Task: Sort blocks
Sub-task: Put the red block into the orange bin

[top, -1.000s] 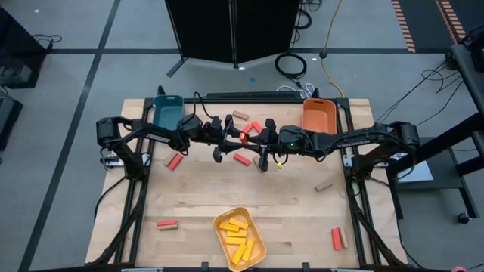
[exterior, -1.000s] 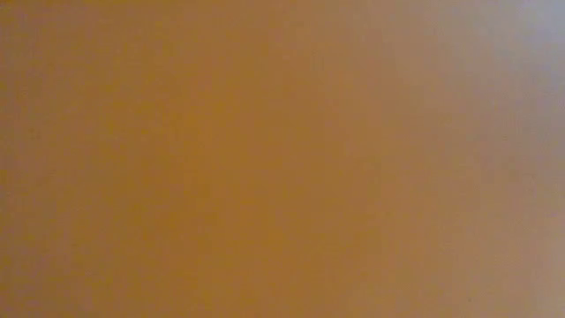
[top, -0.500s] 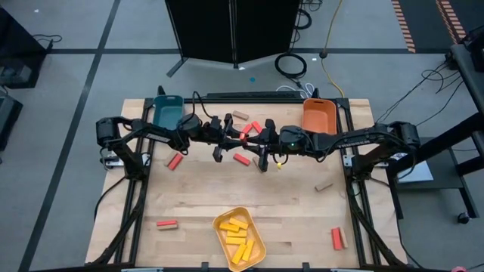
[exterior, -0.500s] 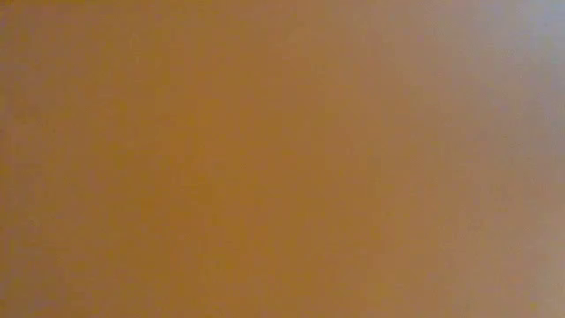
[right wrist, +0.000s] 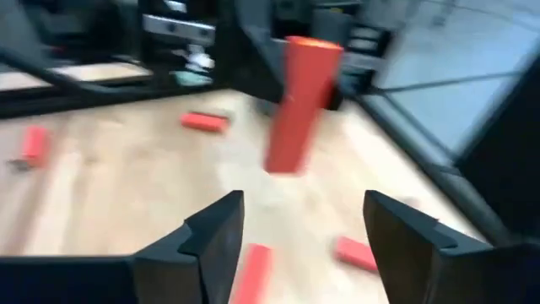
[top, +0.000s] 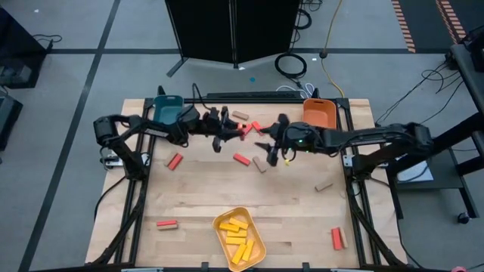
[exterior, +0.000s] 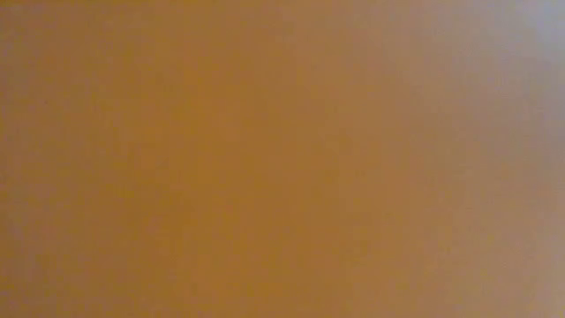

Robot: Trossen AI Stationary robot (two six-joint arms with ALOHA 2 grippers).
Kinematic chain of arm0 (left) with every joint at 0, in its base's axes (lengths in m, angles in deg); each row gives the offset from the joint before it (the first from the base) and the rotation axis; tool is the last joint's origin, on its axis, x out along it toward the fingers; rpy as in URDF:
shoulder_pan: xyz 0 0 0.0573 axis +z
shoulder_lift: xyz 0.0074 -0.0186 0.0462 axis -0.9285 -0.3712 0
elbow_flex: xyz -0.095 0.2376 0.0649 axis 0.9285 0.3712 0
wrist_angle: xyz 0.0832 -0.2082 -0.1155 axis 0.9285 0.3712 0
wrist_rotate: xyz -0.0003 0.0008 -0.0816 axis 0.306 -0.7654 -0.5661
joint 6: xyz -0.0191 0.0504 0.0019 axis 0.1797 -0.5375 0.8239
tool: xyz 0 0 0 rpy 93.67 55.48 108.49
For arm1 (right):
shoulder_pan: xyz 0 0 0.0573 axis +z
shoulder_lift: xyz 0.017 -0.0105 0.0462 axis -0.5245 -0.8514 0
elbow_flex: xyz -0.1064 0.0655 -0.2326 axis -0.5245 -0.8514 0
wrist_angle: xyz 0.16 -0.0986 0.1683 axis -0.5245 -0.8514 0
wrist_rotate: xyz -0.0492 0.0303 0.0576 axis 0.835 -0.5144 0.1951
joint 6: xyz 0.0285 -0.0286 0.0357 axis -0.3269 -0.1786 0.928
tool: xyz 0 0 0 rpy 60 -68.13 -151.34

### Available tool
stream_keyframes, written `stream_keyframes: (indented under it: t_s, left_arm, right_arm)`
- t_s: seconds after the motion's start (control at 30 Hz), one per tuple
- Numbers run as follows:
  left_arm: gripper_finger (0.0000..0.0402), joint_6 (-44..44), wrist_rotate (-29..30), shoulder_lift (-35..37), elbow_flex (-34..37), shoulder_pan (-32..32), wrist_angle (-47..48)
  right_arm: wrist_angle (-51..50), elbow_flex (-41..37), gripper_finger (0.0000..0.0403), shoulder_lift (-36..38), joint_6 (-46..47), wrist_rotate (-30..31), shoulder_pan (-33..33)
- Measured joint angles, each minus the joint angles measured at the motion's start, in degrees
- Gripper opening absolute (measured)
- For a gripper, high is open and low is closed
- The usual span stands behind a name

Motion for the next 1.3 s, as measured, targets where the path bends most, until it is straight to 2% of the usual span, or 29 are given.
stream_keyframes:
  t_s: [0.13,0.23,0.43,0.5,0.67,0.83,0.93,1.1,1.13,1.2,1.3]
  left_arm:
    - [0.0087,6.3,3.6,0.0,-0.9,2.7,1.8]
    - [0.0087,8.6,7.1,-0.3,-5.0,2.9,8.1]
    - [0.0087,8.6,7.8,-7.0,-23.8,-0.9,26.9]
    - [0.0087,11.0,9.0,-11.7,-29.9,-1.6,29.1]
    - [0.0087,23.5,9.6,-24.5,-43.7,-2.1,29.1]
    - [0.0087,34.5,11.8,-38.0,-58.9,-2.2,29.4]
    - [0.0087,39.8,12.6,-46.7,-71.5,-2.2,30.1]
    - [0.0087,43.1,13.0,-60.1,-95.5,-3.4,42.3]
    - [0.0087,43.0,13.3,-61.6,-97.1,-3.6,43.1]
    - [0.0087,45.6,17.7,-60.7,-93.4,-4.0,39.1]
    - [0.0087,44.2,19.7,-60.4,-92.7,-4.0,43.9]
  right_arm:
    - [-5.3,0.0,0.0214,5.0,0.0,8.3,0.0]
    - [-5.5,0.0,0.0213,7.8,-0.2,13.9,-0.2]
    - [-5.0,0.0,0.0209,11.7,-2.2,20.5,-1.2]
    - [-4.8,0.0,0.0209,13.2,-3.7,23.4,-1.6]
    - [-2.9,0.0,0.0209,17.9,-8.7,30.6,-1.7]
    - [0.4,0.0,0.0208,22.1,-12.3,30.4,-1.7]
    - [0.1,0.0,0.0208,23.5,-12.2,30.2,-1.7]
    - [-0.3,0.0,0.0208,23.8,-12.0,30.2,-1.7]
    - [-0.3,0.0,0.0208,23.7,-12.0,30.2,-1.6]
    - [-0.3,0.0,0.0208,23.5,-11.5,30.2,-1.6]
    - [-0.7,0.0,0.0208,23.4,-10.5,30.0,-1.6]
